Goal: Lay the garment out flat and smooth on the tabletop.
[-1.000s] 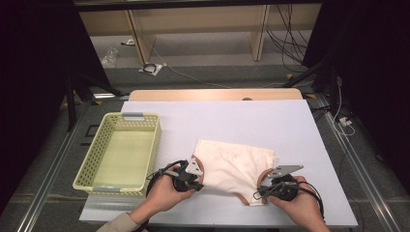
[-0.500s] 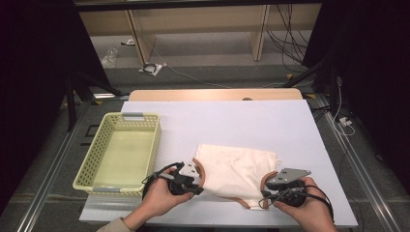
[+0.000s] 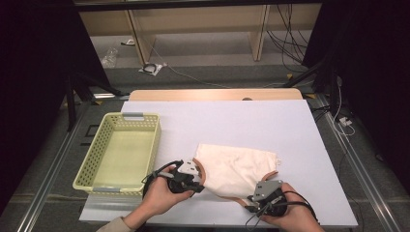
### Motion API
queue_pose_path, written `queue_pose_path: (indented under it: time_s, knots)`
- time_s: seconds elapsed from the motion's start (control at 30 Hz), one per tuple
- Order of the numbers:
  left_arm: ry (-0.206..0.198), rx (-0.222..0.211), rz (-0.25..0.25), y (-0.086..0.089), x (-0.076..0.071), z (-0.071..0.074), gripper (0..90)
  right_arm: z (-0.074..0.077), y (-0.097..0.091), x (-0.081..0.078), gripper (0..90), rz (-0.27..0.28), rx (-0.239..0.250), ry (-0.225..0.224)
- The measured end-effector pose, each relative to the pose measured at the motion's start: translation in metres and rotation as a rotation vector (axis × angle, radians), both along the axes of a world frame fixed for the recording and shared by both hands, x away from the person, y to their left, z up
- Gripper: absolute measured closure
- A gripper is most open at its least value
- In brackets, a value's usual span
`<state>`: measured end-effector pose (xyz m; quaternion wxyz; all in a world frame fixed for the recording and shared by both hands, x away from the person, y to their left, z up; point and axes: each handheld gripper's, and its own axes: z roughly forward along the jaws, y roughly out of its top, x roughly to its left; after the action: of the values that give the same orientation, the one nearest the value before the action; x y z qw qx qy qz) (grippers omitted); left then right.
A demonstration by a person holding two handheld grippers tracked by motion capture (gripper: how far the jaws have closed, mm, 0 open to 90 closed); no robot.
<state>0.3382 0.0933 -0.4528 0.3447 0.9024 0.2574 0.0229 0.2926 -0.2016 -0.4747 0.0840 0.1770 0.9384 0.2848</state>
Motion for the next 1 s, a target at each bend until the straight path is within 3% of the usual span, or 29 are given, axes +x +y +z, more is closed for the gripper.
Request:
queue_pose_path:
  time_s: [0.13, 0.23, 0.33, 0.5, 0.63, 0.83, 1.0]
  knots:
    - [0.003, -0.013, 0.007, -0.001, 0.003, 0.002, 84.9, 0.001, 0.005, 0.001, 78.6, 0.020, -0.012, -0.002]
    - [-0.001, -0.016, 0.007, 0.000, 0.004, 0.004, 84.8, 0.005, 0.004, 0.004, 85.1, 0.010, 0.008, 0.014]
    - [0.000, -0.022, 0.009, 0.000, 0.004, 0.006, 84.8, 0.008, 0.003, 0.005, 81.9, -0.002, 0.037, 0.018]
    - [0.001, -0.027, 0.010, -0.001, 0.004, 0.007, 85.0, 0.003, 0.015, 0.004, 73.3, 0.035, 0.006, 0.008]
    - [0.001, -0.034, 0.012, 0.000, 0.005, 0.008, 85.0, 0.003, 0.018, 0.006, 88.0, 0.034, -0.001, 0.004]
    - [-0.006, -0.050, 0.024, 0.001, 0.011, 0.013, 84.7, 0.014, 0.009, 0.015, 89.6, -0.014, 0.066, 0.022]
    - [-0.022, -0.079, 0.073, -0.001, 0.027, 0.019, 83.6, 0.034, -0.004, 0.032, 89.6, -0.074, 0.156, 0.023]
